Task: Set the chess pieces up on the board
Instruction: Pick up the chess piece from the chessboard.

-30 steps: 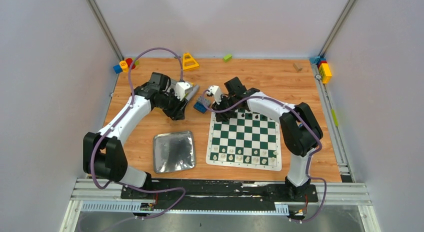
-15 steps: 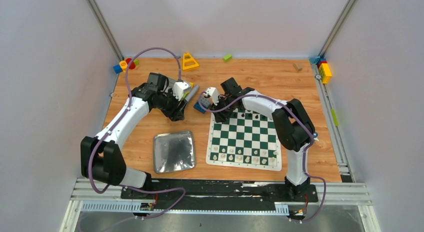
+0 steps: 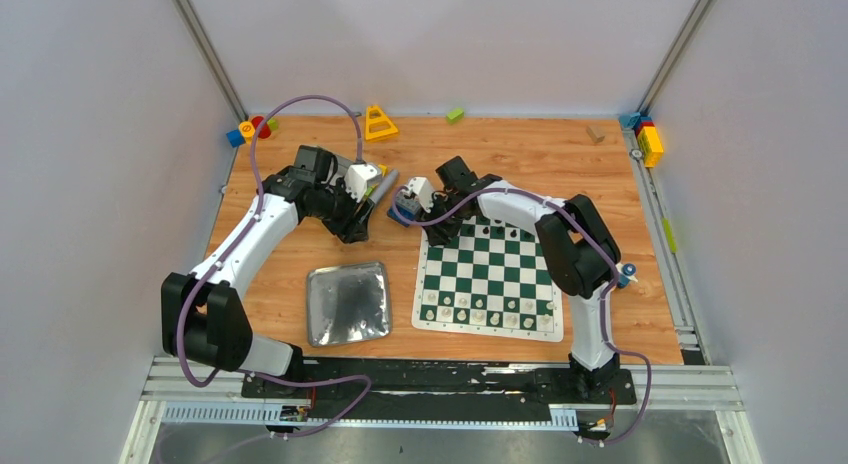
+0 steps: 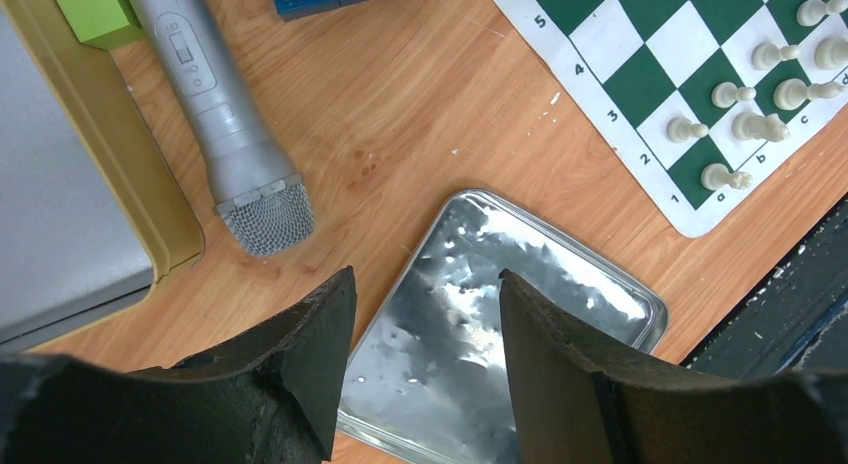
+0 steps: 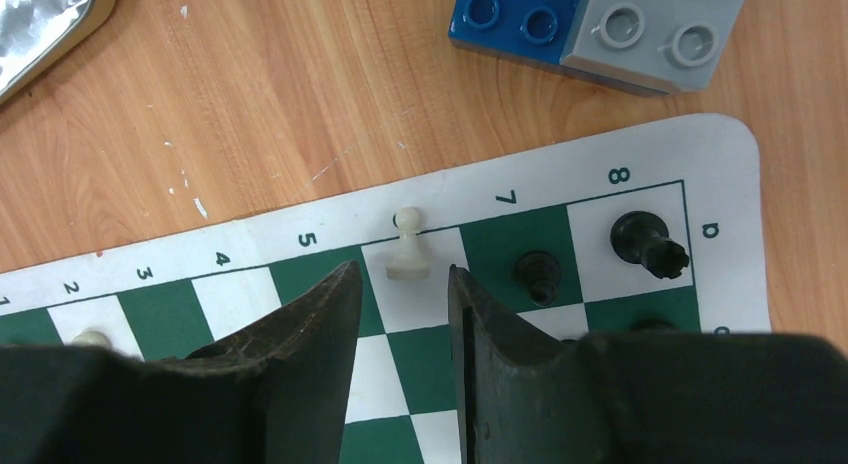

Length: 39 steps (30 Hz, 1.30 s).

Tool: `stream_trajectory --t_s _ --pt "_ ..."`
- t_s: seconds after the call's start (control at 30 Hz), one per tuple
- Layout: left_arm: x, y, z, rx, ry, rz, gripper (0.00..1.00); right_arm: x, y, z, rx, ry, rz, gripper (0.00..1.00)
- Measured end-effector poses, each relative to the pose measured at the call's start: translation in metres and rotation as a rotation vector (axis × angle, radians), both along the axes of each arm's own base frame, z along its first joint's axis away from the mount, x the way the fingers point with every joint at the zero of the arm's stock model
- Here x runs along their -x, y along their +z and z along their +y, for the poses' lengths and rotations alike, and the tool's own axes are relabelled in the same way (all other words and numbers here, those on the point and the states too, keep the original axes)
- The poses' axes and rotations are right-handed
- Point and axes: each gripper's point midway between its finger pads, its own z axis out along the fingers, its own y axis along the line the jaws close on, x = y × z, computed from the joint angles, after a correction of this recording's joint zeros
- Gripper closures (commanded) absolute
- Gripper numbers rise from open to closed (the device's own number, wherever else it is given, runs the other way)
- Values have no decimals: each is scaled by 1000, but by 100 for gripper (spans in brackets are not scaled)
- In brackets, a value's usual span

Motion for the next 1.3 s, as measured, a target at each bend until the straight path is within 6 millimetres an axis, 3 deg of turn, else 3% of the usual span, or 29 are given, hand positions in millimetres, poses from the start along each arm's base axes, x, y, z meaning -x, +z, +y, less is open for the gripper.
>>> stream_trajectory --t_s 0.87,1.3 --pt "0 0 1 2 1 2 37 -5 -6 4 22 30 -21 68" --pt "-1 -1 4 2 10 3 37 -9 -7 3 33 35 -40 83"
